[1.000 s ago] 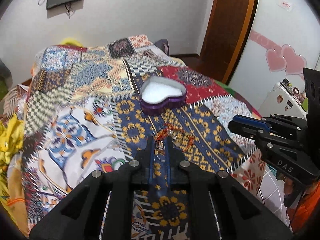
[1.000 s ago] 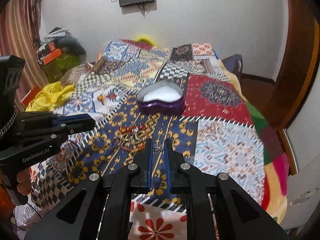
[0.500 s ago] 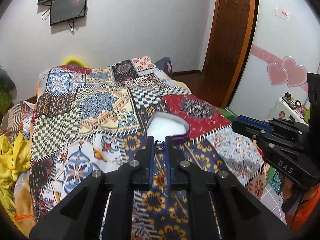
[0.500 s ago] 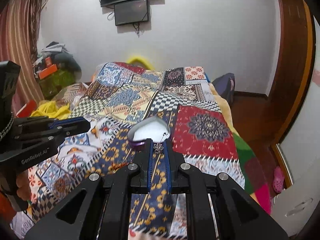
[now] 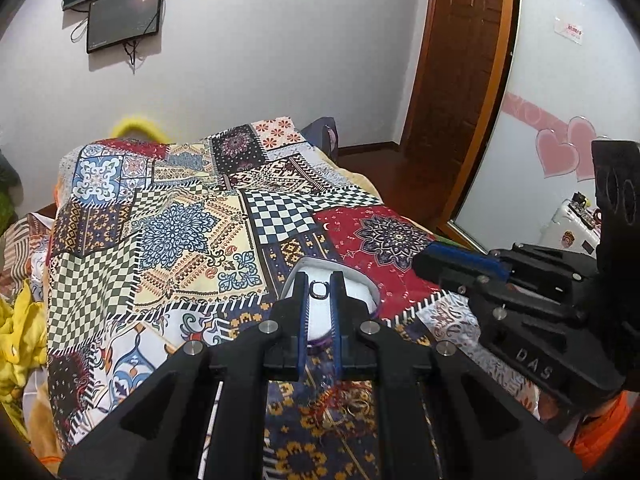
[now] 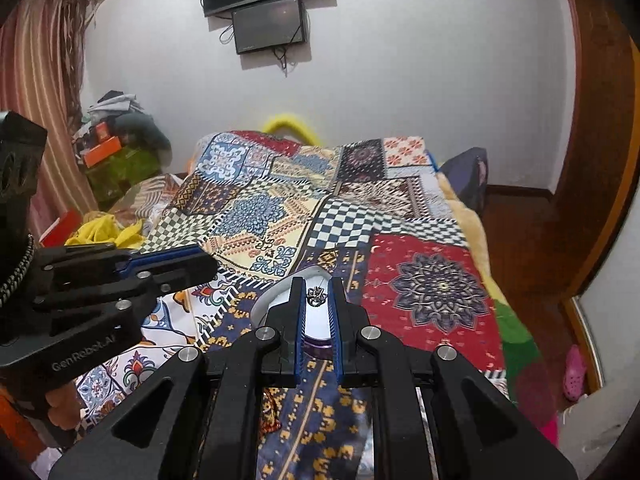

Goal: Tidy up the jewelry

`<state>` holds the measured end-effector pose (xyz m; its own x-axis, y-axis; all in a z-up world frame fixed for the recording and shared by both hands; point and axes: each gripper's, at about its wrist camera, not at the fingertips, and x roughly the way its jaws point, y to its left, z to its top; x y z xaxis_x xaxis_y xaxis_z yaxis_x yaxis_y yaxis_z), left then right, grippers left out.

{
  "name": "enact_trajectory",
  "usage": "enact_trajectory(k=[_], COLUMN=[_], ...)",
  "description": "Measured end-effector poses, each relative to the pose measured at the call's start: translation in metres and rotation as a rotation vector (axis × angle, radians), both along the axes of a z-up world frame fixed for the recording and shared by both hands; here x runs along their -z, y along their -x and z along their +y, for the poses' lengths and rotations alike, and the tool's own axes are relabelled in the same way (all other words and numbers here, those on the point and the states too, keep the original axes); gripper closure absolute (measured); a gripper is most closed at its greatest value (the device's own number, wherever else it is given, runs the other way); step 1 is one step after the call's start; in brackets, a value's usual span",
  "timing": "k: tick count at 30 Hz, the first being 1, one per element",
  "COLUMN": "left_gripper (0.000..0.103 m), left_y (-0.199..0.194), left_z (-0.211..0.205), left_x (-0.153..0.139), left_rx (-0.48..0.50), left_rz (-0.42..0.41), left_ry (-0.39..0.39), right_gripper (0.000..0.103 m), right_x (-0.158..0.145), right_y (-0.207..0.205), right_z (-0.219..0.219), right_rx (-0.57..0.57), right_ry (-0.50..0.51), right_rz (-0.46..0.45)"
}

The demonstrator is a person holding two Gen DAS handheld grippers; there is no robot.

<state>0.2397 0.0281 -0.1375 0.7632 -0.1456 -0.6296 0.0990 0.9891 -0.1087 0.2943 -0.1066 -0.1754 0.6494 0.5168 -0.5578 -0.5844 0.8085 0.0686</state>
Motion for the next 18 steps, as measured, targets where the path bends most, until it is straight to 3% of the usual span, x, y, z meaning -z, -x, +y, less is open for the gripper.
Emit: enact_trajectory(k=[18], left_gripper=[0.095], left_y=[-0.062], left_z=[0.013], left_x=[0.054], left_rx=[0.041], left_rz=[0.159], left_ry=[0.073], right_gripper=[0.093], right_x=[0.038], right_y=[-0.052], right_z=[0.02], right_rx=[-0.119], right_ry=[0.057], right_rz=[0.162])
